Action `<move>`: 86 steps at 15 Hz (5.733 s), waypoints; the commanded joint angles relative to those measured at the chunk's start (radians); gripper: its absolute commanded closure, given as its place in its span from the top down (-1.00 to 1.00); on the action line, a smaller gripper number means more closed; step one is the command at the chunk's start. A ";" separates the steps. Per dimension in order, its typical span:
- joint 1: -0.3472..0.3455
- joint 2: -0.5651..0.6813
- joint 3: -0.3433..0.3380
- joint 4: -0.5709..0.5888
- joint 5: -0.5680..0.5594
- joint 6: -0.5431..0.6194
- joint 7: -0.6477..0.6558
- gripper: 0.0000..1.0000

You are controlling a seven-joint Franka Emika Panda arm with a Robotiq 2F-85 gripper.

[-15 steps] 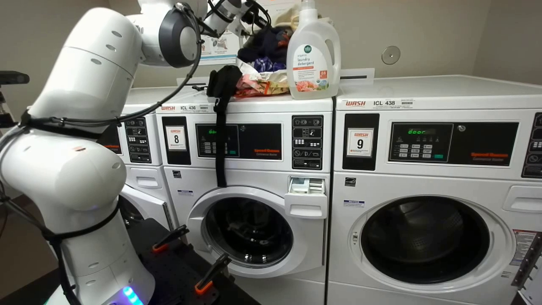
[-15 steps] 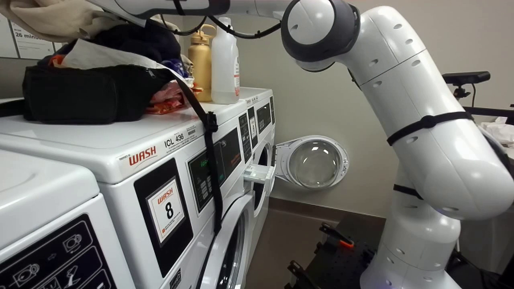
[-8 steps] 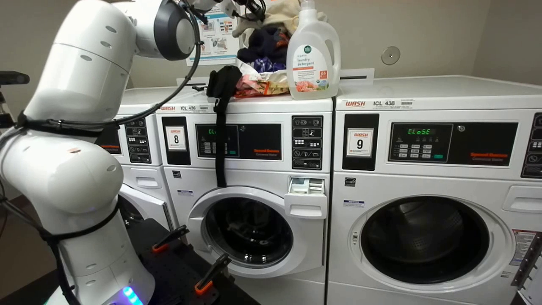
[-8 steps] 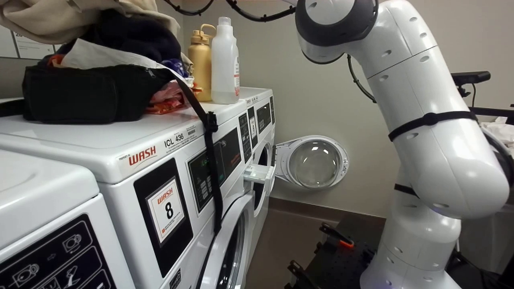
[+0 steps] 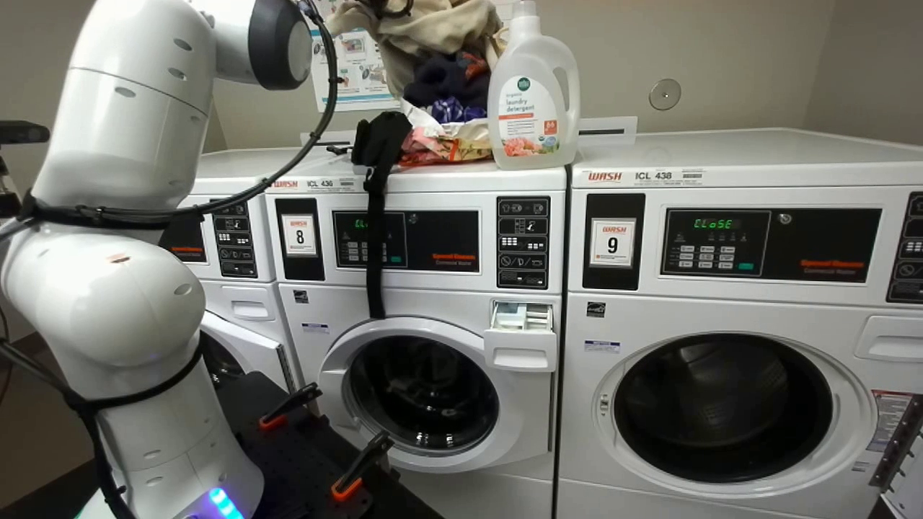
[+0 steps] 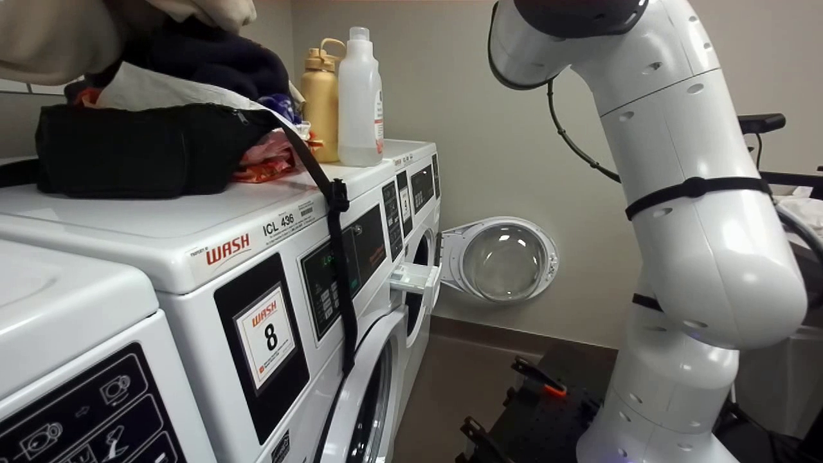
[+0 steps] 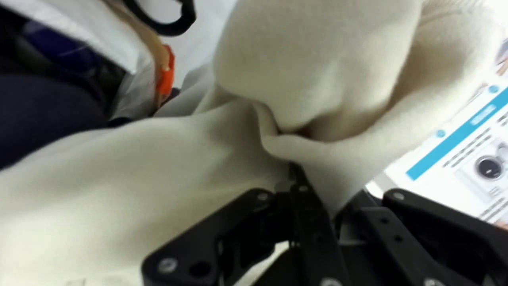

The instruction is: Take the clothes out of the bag on the washing machine

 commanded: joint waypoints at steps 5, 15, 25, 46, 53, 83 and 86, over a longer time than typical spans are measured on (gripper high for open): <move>-0.001 -0.014 0.244 -0.133 0.233 0.092 -0.131 -0.91; -0.125 -0.014 0.457 -0.329 0.560 0.110 -0.162 -0.96; -0.512 -0.273 0.429 -0.705 0.522 -0.073 -0.249 -0.17; -0.738 -0.665 0.337 -0.696 0.475 -0.278 -0.324 1.00; -0.265 -0.645 -0.160 -0.736 0.269 -0.269 -0.222 1.00; 0.015 -0.489 -0.396 -0.899 -0.154 0.279 -0.017 1.00; 0.027 -0.457 -0.416 -0.914 -0.296 0.362 0.079 1.00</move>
